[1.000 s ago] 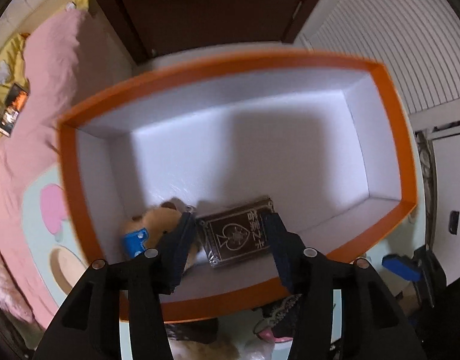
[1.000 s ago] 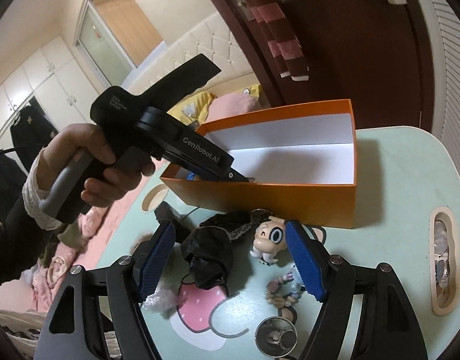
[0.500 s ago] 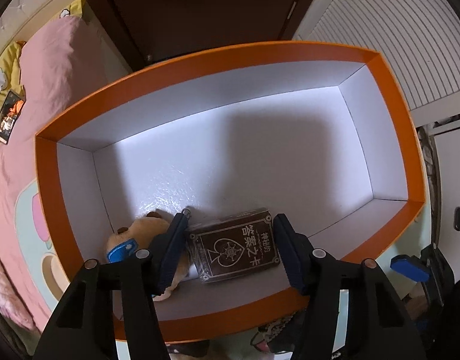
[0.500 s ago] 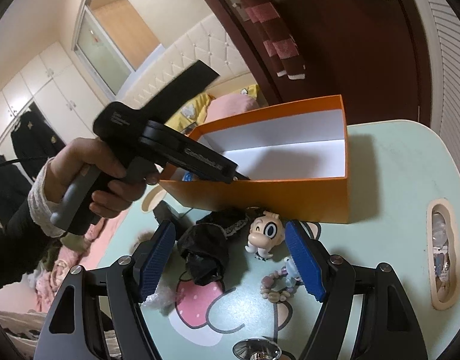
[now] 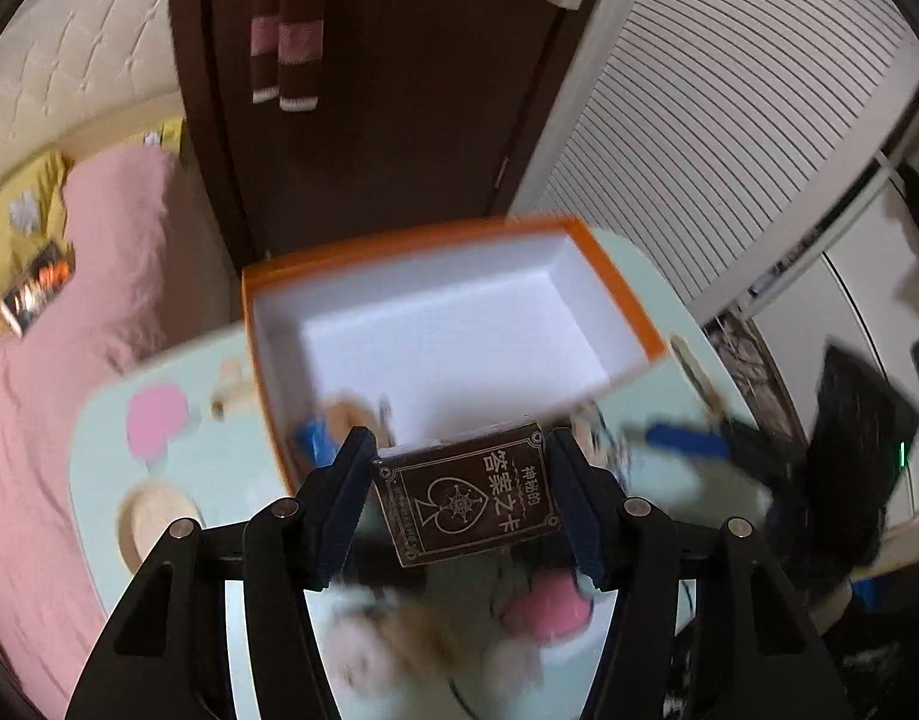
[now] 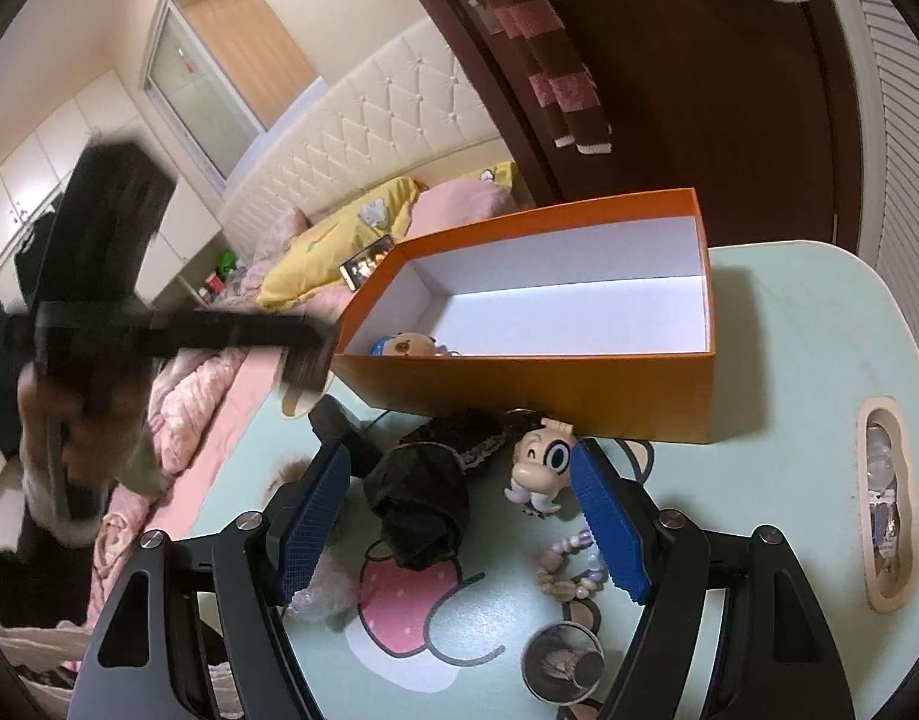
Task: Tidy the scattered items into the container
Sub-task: 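Grasp the brown card box in the box with the left tool, lift out, then place the card box on the table while the right tool lifts the bear plush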
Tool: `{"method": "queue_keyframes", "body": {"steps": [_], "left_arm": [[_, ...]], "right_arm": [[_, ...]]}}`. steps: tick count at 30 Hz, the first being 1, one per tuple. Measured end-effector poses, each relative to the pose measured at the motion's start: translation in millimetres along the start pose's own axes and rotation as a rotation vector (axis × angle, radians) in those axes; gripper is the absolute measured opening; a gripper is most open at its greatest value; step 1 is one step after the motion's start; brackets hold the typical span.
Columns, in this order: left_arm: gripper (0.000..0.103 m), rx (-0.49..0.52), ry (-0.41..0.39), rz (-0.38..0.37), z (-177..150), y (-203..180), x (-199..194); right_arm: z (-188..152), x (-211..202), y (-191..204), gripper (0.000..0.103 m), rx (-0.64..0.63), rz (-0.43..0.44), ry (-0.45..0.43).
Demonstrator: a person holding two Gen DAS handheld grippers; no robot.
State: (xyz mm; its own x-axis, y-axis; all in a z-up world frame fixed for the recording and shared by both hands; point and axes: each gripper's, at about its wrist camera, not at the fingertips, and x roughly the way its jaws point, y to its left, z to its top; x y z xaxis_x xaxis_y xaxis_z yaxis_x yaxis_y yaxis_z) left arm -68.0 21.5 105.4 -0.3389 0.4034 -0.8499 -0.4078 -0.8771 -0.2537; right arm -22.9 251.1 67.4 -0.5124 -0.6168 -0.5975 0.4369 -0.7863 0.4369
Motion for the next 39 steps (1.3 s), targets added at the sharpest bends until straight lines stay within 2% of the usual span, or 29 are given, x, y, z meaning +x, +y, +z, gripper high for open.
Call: {"method": "queue_keyframes", "body": {"steps": [6, 12, 17, 19, 21, 24, 26, 28, 31, 34, 37, 38, 39], "left_arm": [[0.059, -0.059, 0.020, -0.046, -51.4, 4.6, 13.2], [0.060, -0.056, -0.029, -0.110, -60.4, -4.9, 23.3], [0.062, -0.063, -0.011, -0.071, -68.1, -8.1, 31.0], [0.063, -0.060, -0.039, -0.083, -74.2, -9.0, 25.7], [0.069, -0.075, -0.077, -0.108, -81.1, -6.2, 18.1], [0.069, -0.157, -0.160, -0.178, -93.8, 3.9, 4.7], [0.069, -0.213, -0.226, -0.219, -105.1, 11.1, -5.4], [0.069, -0.236, -0.253, -0.236, -115.0, 15.9, -12.1], [0.070, -0.252, -0.282, -0.200, -130.0, 25.1, -22.8], [0.070, -0.264, -0.304, -0.165, -143.1, 36.6, -34.0], [0.070, -0.315, -0.316, -0.141, -155.7, 52.4, -42.1], [0.070, -0.332, -0.320, -0.143, -160.0, 57.0, -43.9], [0.070, -0.349, -0.322, -0.149, -161.5, 61.2, -44.5]], "right_arm": [[0.1, 3.9, 11.6, 0.076, -0.024, -0.015, 0.004], [-2.5, 3.7, 22.9, 0.076, -0.053, -0.028, 0.006], [4.5, -1.7, 25.5, 0.076, -0.065, -0.038, -0.004], [13.9, -2.0, 29.1, 0.076, -0.076, -0.003, -0.001], [32.6, 4.8, 35.5, 0.076, -0.086, 0.118, 0.049], [67.2, 25.2, 46.4, 0.076, -0.076, 0.202, 0.108], [87.4, 50.8, 51.7, 0.076, -0.053, 0.184, 0.186], [104.3, 89.8, 55.8, 0.075, -0.036, 0.130, 0.290], [110.3, 147.2, 54.6, 0.075, 0.003, 0.092, 0.443], [104.7, 183.8, 53.6, 0.072, 0.019, 0.066, 0.540], [99.4, 202.4, 59.0, 0.062, -0.037, 0.041, 0.585], [97.6, 205.1, 61.0, 0.053, -0.075, 0.009, 0.584], [94.6, 207.9, 63.7, 0.050, -0.117, -0.030, 0.585]]}}
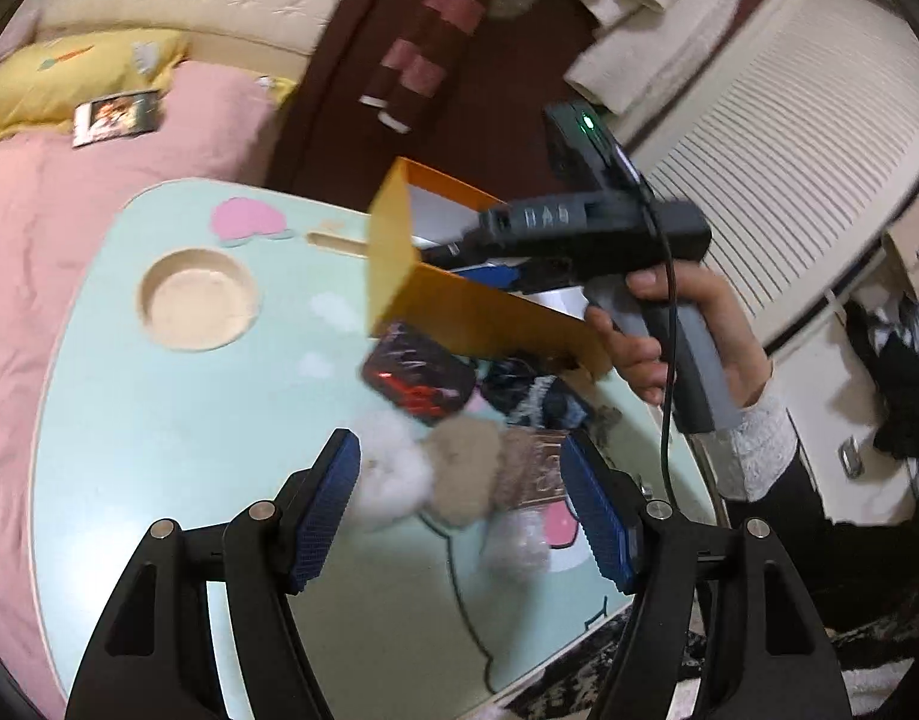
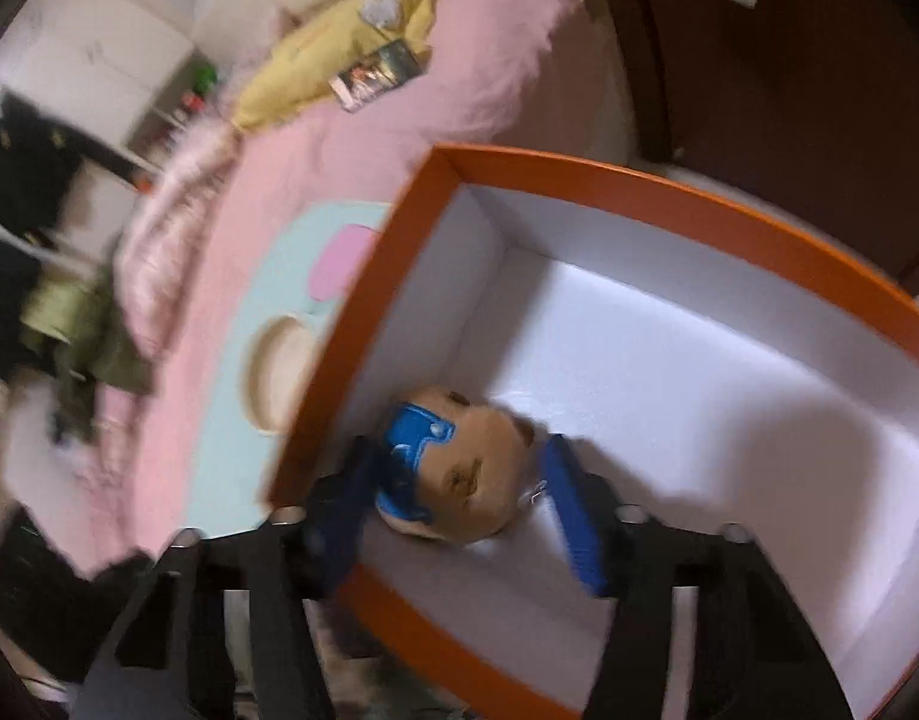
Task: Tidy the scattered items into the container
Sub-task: 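Place the card box on the table while the right tool lifts the bear plush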
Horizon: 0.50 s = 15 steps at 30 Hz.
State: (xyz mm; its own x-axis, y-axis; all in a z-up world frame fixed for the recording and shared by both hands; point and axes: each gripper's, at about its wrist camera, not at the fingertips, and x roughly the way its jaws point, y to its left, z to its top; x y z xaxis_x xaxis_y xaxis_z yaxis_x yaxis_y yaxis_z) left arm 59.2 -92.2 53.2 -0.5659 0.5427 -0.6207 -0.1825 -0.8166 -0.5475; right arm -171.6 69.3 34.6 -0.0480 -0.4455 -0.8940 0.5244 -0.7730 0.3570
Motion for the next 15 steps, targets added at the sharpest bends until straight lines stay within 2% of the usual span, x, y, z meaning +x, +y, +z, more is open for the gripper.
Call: {"method": "queue_keyframes", "body": {"steps": [4, 7, 9, 13, 15], "left_arm": [[0.070, -0.046, -0.007, -0.010, 0.8, 10.7, 0.6], [0.070, -0.050, 0.001, -0.002, -0.1, 8.6, 4.3], [0.070, -0.048, -0.002, -0.004, -0.7, 7.0, 2.6], [0.070, -0.027, 0.008, 0.001, -0.2, 3.7, 3.4], [0.070, 0.003, 0.028, 0.004, -2.2, -1.4, 4.6]], "right_arm": [[-2.8, 3.3, 7.0, 0.042, -0.069, -0.066, -0.033], [-4.1, 1.4, 5.1, 0.040, -0.052, -0.055, -0.050], [-5.5, -10.3, 2.6, 0.039, -0.045, -0.039, -0.103], [-19.2, -66.5, 7.8, 0.039, -0.048, -0.010, -0.251], [-37.6, -96.6, 11.3, 0.039, -0.060, 0.003, -0.312]]}}
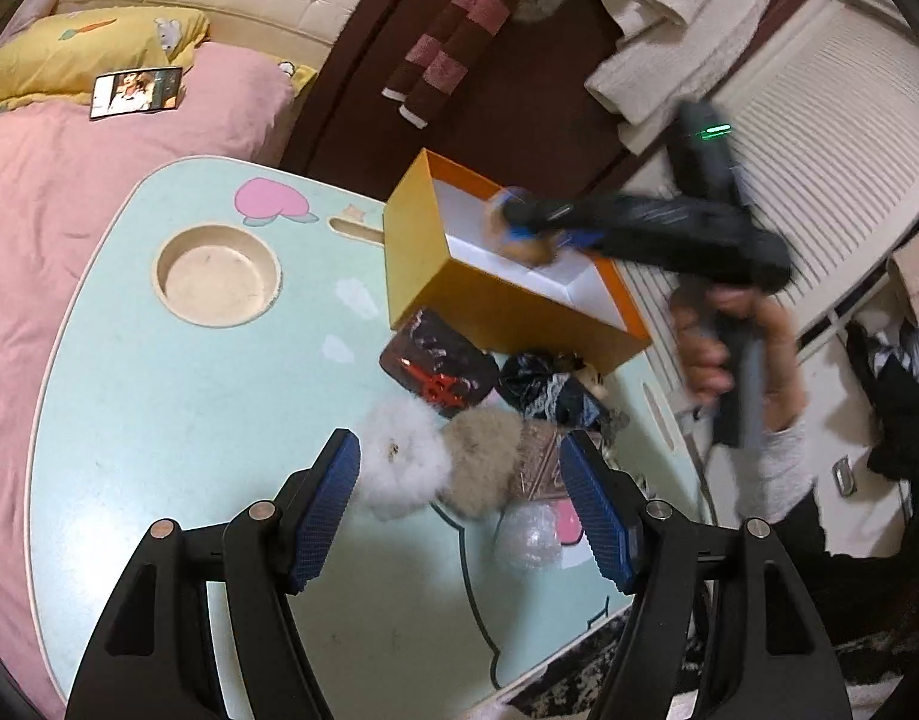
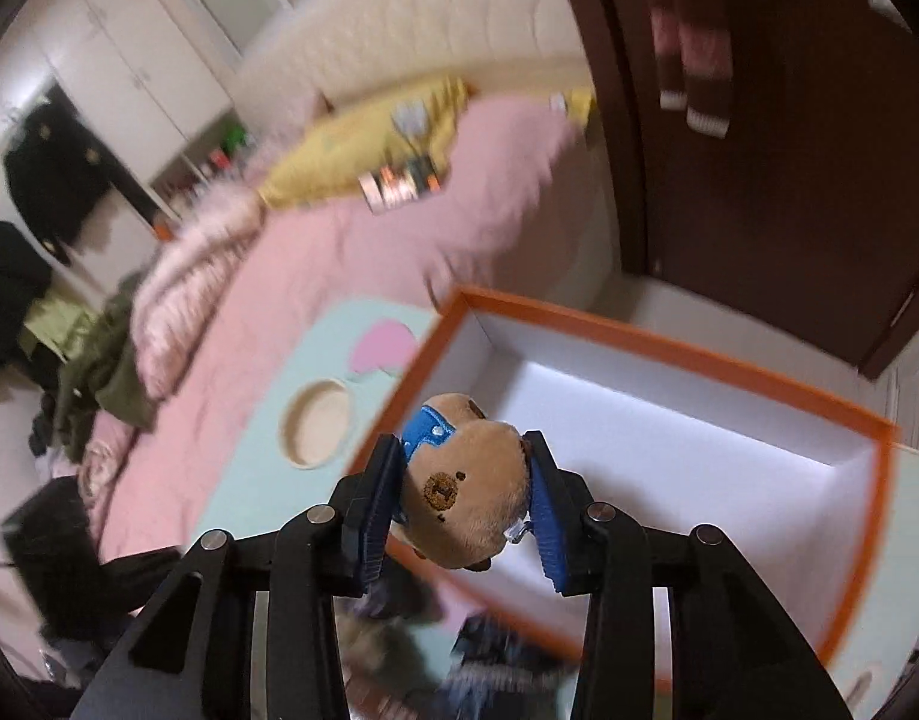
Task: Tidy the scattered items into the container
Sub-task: 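Place the card box on the table while the right tool lifts the bear plush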
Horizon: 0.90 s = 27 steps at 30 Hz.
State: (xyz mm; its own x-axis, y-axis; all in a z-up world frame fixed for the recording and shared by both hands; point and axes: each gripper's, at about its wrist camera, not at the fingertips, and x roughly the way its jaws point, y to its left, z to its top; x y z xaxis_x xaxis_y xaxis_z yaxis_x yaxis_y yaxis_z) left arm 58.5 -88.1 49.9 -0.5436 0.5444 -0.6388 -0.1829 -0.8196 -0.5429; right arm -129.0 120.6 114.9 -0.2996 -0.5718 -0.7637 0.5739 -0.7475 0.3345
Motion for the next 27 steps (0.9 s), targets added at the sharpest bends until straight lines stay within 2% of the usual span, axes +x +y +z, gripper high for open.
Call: {"method": "queue_keyframes", "body": {"steps": [4, 7, 10, 14, 16, 19, 21, 24, 27], "left_arm": [[0.070, 0.068, 0.030, 0.002, -7.3, -14.9, 5.0], [0.070, 0.072, -0.005, 0.032, -10.8, -23.8, 8.1], [0.070, 0.135, -0.017, 0.109, -11.4, -37.0, 20.9], [0.070, 0.258, -0.003, 0.200, -14.3, -57.6, 41.4], [0.070, 0.292, 0.012, 0.234, -14.8, -63.3, 55.9], [0.070, 0.285, 0.032, 0.237, -12.1, -62.8, 73.4], [0.070, 0.289, 0.019, 0.250, -10.2, -63.6, 79.7], [0.070, 0.289, 0.006, 0.255, -7.4, -65.2, 81.2], [0.070, 0.299, -0.026, 0.268, -6.6, -69.1, 73.2]], "right_arm": [[-34.7, -49.7, 7.1, 0.040, 0.000, -0.017, -0.069], [-75.9, -67.9, 2.5, 0.040, 0.055, -0.039, -0.103], [-118.5, -68.6, 2.6, 0.040, 0.086, -0.079, -0.128], [-156.5, -51.7, 9.9, 0.040, 0.095, -0.096, -0.098], [-166.0, -42.1, 16.8, 0.041, 0.065, -0.145, -0.076], [-167.9, -24.9, 20.8, 0.041, 0.031, -0.225, -0.054], [-166.9, -15.0, 18.8, 0.042, 0.024, -0.263, -0.052], [-167.6, -8.6, 11.5, 0.048, 0.004, -0.303, -0.082], [-166.7, -11.8, 14.6, 0.049, -0.020, -0.318, -0.122]]}}
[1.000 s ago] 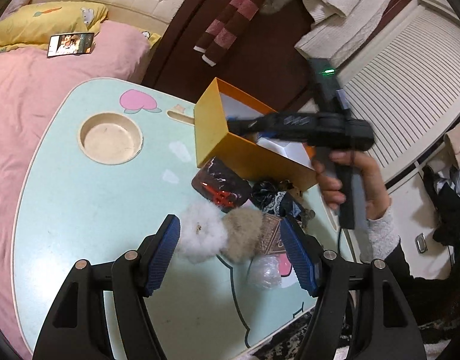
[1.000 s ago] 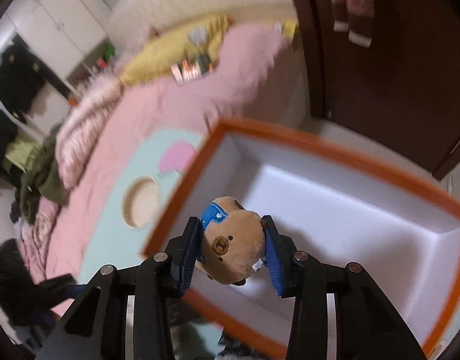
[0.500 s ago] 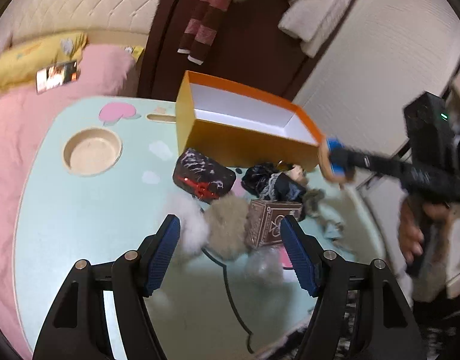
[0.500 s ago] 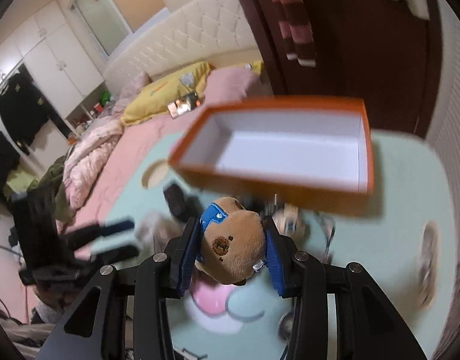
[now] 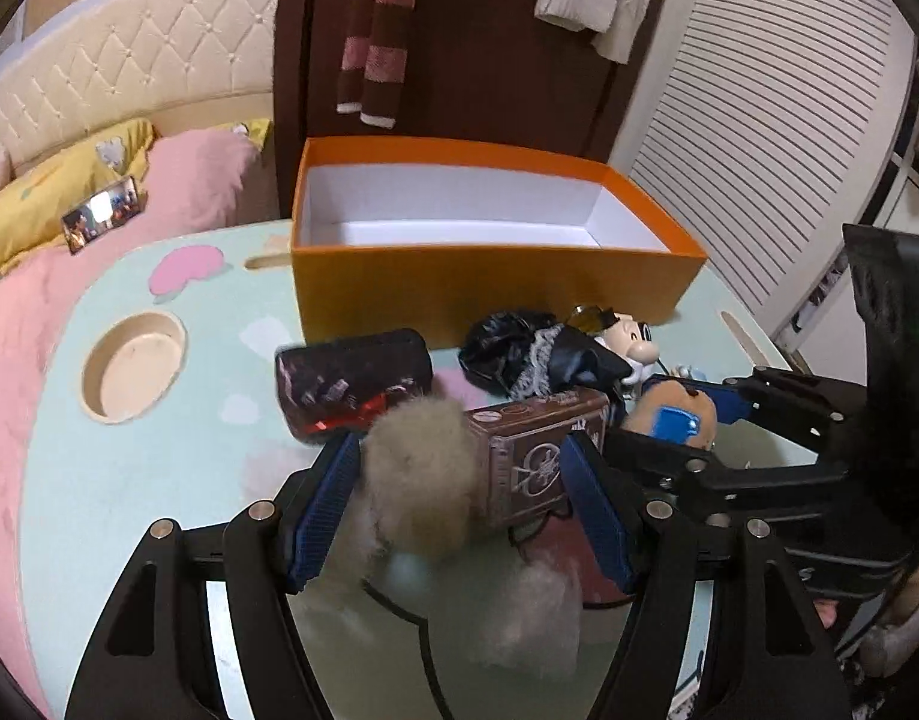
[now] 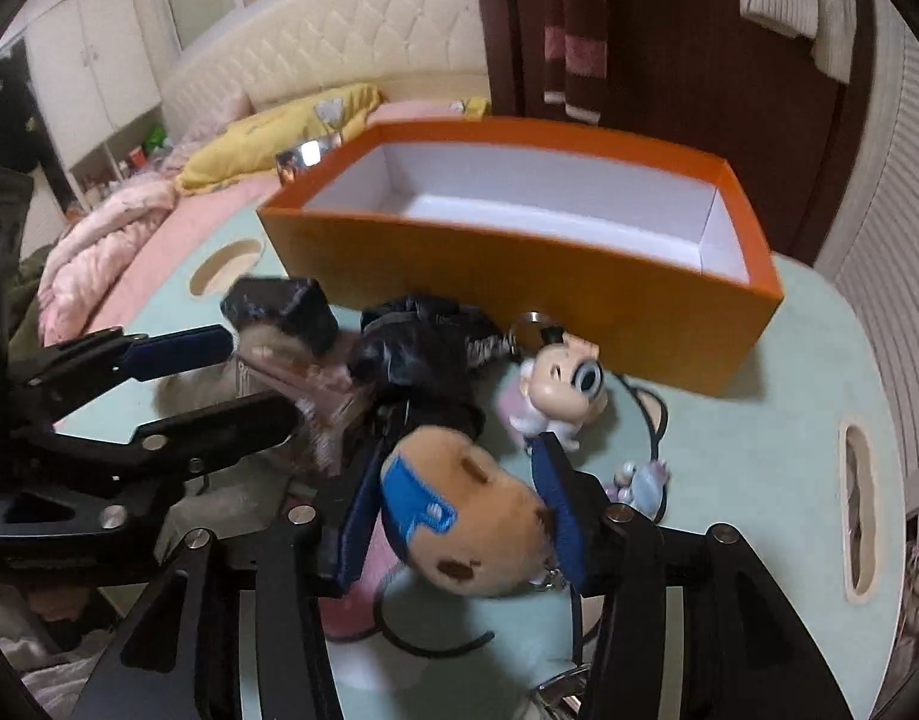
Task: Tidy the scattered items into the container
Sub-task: 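Place the card box on the table while the right tool lifts the bear plush, then set the bear plush on the table with the right tool and withdraw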
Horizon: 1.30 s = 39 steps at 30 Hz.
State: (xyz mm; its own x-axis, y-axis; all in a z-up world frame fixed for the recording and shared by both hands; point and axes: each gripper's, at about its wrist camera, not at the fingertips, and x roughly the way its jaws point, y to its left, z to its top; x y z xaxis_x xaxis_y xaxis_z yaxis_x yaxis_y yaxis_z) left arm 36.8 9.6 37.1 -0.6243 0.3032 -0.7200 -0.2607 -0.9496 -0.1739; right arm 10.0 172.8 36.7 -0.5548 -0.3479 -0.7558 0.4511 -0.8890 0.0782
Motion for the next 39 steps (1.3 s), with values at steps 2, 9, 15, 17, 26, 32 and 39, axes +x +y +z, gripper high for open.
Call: {"method": "queue_keyframes", "body": {"steps": [2, 9, 15, 17, 26, 32, 39], "left_arm": [[0.070, 0.004, -0.038, -0.015, 1.8, -1.0, -16.8], [0.070, -0.030, -0.025, 0.054, -14.5, 7.8, -57.8], [0.070, -0.075, 0.012, 0.117, -58.8, 12.1, -53.7], [0.070, -0.085, 0.040, 0.129, -64.5, 11.7, -45.0], [0.086, -0.043, 0.044, 0.270, -73.7, -3.4, -22.5], [0.103, -0.041, 0.045, 0.261, -75.1, -1.4, -15.9], [0.103, -0.038, 0.039, 0.262, -78.3, -5.3, -16.5]], "right_arm": [[2.9, -13.6, 2.8, 0.056, -0.004, 0.004, -0.052], [-13.7, -75.0, 5.6, 0.085, 0.009, -0.063, -0.233], [-64.3, -73.2, 15.7, 0.085, 0.015, -0.101, -0.126], [-73.2, -71.0, 16.6, 0.085, 0.028, -0.129, -0.117], [-83.9, -43.6, -6.5, 0.094, 0.118, -0.222, -0.001], [-87.2, -39.5, -14.3, 0.103, 0.134, -0.236, -0.015], [-85.9, -38.7, -14.9, 0.103, 0.122, -0.231, -0.043]]}}
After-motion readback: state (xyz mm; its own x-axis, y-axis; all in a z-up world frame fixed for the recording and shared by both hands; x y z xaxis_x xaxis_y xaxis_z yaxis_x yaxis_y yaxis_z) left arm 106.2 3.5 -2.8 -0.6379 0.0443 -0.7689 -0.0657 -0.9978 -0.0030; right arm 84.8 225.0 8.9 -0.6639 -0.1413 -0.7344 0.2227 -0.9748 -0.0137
